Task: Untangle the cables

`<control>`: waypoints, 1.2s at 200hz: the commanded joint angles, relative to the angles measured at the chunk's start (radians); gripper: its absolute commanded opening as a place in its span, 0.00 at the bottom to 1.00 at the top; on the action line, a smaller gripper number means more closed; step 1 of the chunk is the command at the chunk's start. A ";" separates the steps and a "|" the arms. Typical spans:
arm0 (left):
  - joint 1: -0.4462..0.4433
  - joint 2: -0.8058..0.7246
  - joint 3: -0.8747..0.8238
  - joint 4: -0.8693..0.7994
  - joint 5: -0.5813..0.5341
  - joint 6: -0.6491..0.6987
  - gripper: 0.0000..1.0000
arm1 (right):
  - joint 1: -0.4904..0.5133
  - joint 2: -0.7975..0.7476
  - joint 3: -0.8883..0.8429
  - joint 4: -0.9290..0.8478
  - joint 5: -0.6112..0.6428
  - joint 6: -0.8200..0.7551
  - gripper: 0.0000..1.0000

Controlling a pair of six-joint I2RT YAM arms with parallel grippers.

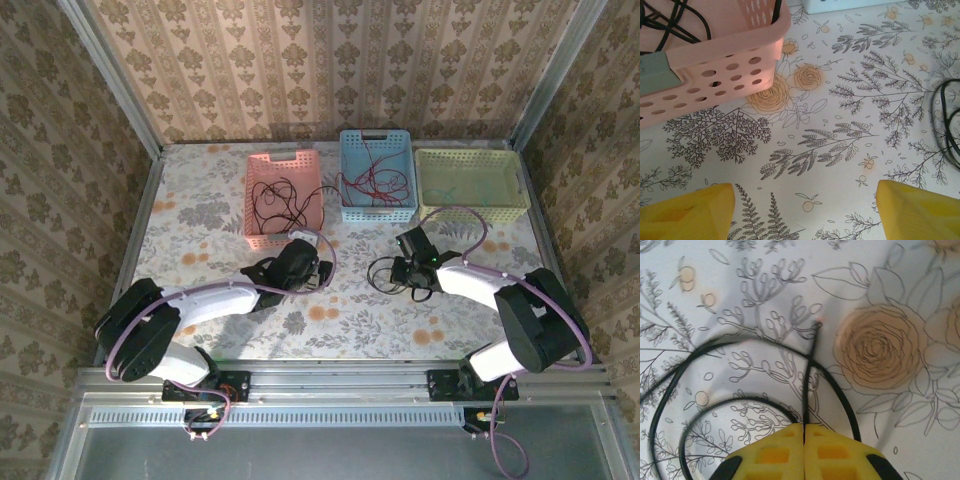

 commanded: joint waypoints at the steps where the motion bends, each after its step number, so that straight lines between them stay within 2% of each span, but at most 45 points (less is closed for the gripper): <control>1: -0.002 -0.021 -0.009 0.000 -0.013 -0.016 0.76 | 0.009 0.001 0.003 -0.048 0.030 -0.021 0.02; 23: -0.003 -0.023 -0.009 -0.006 -0.018 -0.014 0.76 | 0.025 -0.070 0.015 -0.084 0.042 -0.031 0.00; 65: -0.003 -0.032 -0.004 -0.006 -0.032 -0.006 0.76 | 0.086 -0.308 0.067 -0.185 0.106 -0.044 0.00; 111: -0.003 -0.027 0.006 -0.008 -0.016 -0.009 0.76 | 0.151 -0.476 0.115 -0.227 0.141 -0.039 0.00; 130: -0.003 -0.051 0.000 0.004 0.007 -0.006 0.78 | 0.184 -0.498 0.150 -0.250 0.164 -0.064 0.00; 152: -0.002 -0.093 -0.026 0.082 0.091 0.002 0.85 | 0.221 -0.499 0.144 -0.204 0.152 -0.074 0.00; 168: -0.002 -0.121 -0.037 0.107 0.110 -0.009 0.89 | 0.230 -0.466 0.125 -0.180 0.121 -0.059 0.00; 175: -0.002 -0.133 -0.038 0.095 0.097 -0.014 0.89 | 0.229 -0.442 0.122 -0.180 0.105 -0.054 0.07; 185: 0.002 -0.152 -0.039 0.068 0.067 -0.018 0.89 | 0.230 -0.405 0.128 -0.205 0.100 -0.049 0.32; 190: 0.003 -0.161 -0.041 0.056 0.054 -0.020 0.89 | 0.231 -0.393 0.131 -0.213 0.105 -0.044 0.39; 221: 0.036 -0.219 -0.074 0.008 0.029 -0.046 0.89 | 0.250 -0.386 0.110 -0.173 0.078 -0.066 0.39; 240: 0.063 -0.247 -0.094 -0.012 0.007 -0.068 0.89 | 0.277 -0.313 0.133 -0.176 0.053 -0.104 0.38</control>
